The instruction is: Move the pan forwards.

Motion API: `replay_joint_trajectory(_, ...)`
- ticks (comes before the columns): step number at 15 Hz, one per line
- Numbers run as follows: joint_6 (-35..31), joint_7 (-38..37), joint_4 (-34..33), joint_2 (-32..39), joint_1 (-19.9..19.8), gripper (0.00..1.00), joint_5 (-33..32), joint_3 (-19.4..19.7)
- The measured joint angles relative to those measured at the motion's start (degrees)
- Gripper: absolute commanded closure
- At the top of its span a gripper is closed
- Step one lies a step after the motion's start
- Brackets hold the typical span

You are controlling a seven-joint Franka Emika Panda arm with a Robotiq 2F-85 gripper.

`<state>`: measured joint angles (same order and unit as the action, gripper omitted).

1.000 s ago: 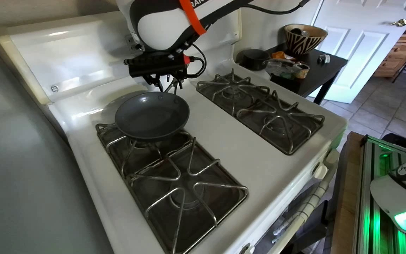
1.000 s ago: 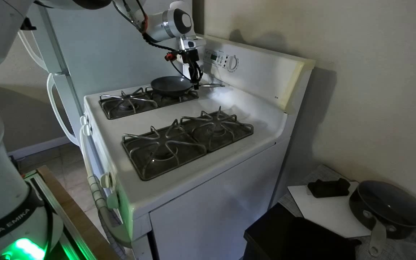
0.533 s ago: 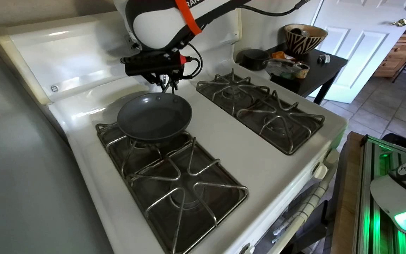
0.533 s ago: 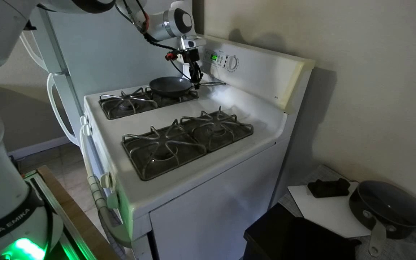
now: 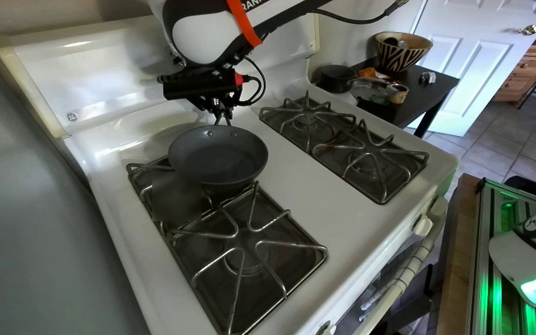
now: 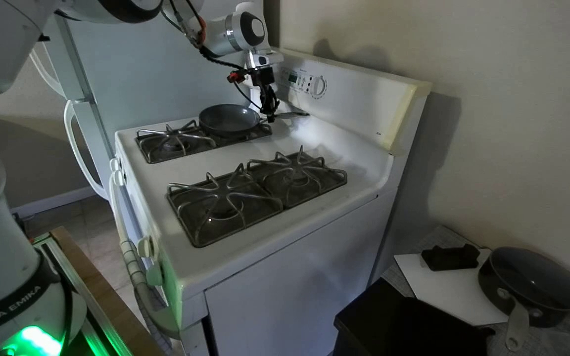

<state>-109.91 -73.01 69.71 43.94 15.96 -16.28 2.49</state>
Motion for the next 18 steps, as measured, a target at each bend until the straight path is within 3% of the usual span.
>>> replay_joint_trajectory(18, 13.3, -3.37, -7.94, 3.41, 1.27, 0.95, 4.1, -0.16)
